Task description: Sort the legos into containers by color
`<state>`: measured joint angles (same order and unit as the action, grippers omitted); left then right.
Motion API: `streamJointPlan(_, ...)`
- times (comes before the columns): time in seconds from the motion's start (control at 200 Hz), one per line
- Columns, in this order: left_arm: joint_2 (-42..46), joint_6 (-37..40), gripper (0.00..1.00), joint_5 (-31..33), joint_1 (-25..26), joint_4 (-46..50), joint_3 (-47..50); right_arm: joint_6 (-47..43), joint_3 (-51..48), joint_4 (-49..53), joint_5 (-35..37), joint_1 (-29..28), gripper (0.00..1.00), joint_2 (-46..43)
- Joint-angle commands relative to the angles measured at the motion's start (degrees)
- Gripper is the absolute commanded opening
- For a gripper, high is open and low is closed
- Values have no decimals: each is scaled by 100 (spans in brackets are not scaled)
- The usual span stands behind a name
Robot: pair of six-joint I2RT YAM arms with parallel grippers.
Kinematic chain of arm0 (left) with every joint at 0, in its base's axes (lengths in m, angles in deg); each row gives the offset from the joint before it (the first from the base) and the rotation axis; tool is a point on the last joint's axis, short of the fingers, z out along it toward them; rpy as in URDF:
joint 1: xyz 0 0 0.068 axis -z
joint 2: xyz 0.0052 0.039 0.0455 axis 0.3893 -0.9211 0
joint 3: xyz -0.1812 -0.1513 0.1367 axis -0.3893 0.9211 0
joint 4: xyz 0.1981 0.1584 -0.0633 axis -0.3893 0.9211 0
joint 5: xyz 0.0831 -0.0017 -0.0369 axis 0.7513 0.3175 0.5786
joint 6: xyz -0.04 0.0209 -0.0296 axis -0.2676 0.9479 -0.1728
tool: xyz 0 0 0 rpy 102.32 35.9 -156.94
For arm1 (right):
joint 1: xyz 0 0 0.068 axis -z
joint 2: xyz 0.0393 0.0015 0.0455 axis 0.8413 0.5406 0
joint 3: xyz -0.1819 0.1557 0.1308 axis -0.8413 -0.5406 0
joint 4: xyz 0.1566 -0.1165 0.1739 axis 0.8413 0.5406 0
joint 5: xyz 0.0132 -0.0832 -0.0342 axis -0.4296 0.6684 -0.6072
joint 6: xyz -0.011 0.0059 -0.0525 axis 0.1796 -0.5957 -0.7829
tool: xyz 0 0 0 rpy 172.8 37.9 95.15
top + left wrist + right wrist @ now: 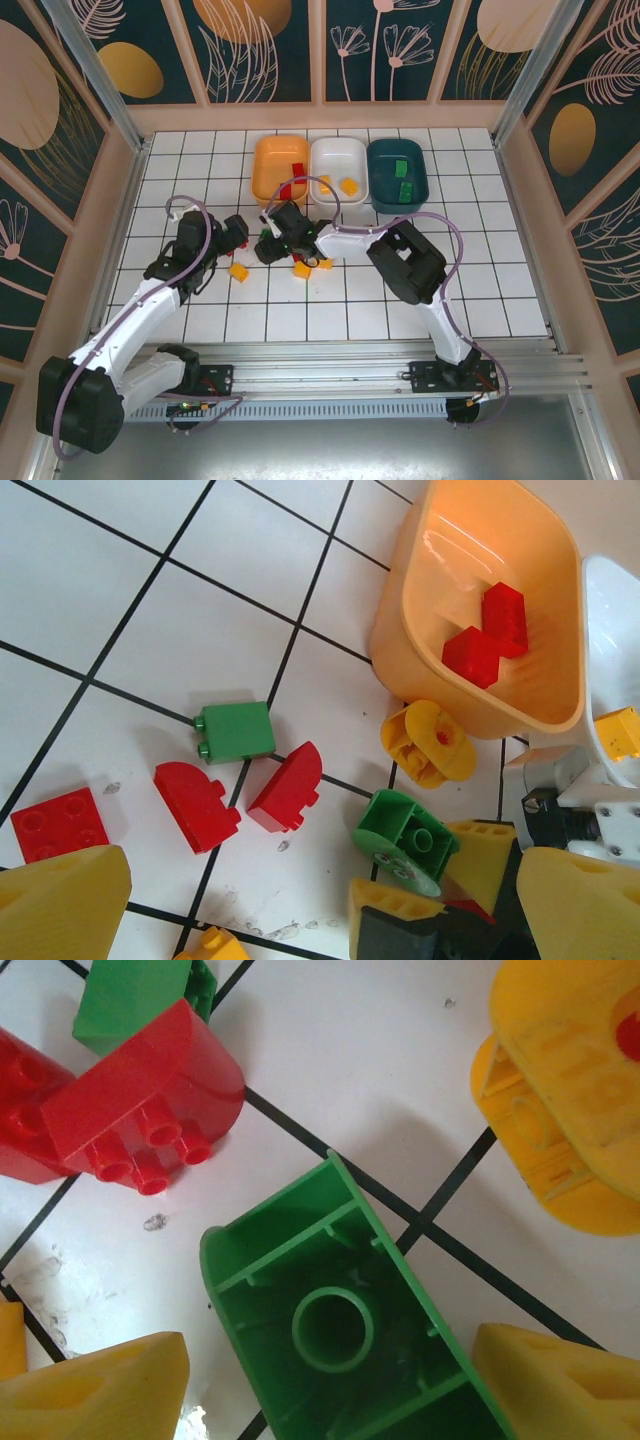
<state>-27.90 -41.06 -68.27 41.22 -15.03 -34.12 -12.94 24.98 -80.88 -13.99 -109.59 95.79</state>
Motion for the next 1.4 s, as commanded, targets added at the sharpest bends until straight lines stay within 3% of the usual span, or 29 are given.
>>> streamJointPlan(0.0, -80, 58, 99, -64, -43, -56, -194, -80, -132, -41, 237, -86, 73, -259)
streamJointPlan(0.17, -154, 21, 99, -97, -43, -79, -218, -78, 22, -252, 602, -94, 63, -33)
streamJointPlan(0.4, -59, 56, 98, 16, -38, 36, -205, -215, 140, -264, 529, -95, 51, 82)
streamJointPlan(0.581, -133, 71, 99, 42, -39, 80, -261, -153, -5, -485, 374, -91, 34, -90)
streamJointPlan(0.796, -88, 137, 98, -194, -40, -36, -321, 59, -413, -774, -18, 13, 30, -832)
streamJointPlan(0.906, 32, 69, 99, -173, -40, -98, -281, 377, -796, -966, -475, 360, 29, -1464)
streamJointPlan(1.116, 53, -60, 99, -143, -42, -214, -178, 446, -1388, -964, -353, 1433, 29, -2525)
streamJointPlan(1.396, 73, -241, 98, -809, -38, -838, -82, 726, -1569, -499, -85, 3320, 30, -2368)
